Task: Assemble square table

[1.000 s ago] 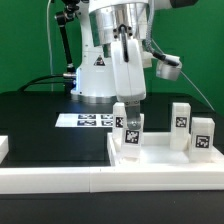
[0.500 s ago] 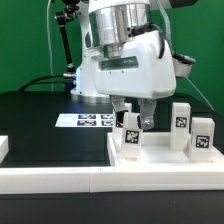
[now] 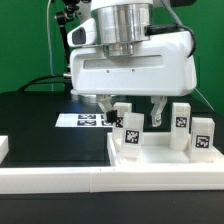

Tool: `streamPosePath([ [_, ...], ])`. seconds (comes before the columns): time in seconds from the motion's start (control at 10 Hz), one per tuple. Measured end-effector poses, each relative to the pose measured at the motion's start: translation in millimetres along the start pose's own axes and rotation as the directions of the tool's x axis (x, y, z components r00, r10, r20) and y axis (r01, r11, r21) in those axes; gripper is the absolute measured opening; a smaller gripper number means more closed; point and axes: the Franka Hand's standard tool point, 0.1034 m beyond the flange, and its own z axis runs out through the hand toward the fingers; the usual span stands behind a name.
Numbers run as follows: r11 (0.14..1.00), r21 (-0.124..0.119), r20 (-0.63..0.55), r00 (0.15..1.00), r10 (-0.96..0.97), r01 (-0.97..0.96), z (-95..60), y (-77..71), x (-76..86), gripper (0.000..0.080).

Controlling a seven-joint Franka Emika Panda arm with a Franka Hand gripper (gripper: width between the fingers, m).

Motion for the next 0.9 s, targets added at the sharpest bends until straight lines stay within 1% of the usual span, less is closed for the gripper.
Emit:
streamPosePath([
  [0.1, 0.999, -0.007, -0.001, 0.999, -0.040, 0.040, 0.0, -1.4, -0.9, 0.0649],
  [0.3, 0.975, -0.030, -0.004, 0.976, -0.219, 0.218, 0.4, -1.4, -1.5, 0.0649],
  [0.4, 0.966, -0.035, -0.003, 0.966, -0.258, 0.257, 0.5, -1.8, -1.9, 0.0649],
  [0.6, 0.905, -0.036, 0.002, 0.905, -0.425, 0.425, 0.2, 1.1, 0.3, 0.0649],
  [0.8, 0.856, -0.036, 0.006, 0.857, -0.515, 0.515, -0.3, 4.9, 3.3, 0.0649],
  [0.9, 0.856, -0.036, 0.005, 0.856, -0.516, 0.516, -0.3, 4.8, 3.2, 0.0559],
])
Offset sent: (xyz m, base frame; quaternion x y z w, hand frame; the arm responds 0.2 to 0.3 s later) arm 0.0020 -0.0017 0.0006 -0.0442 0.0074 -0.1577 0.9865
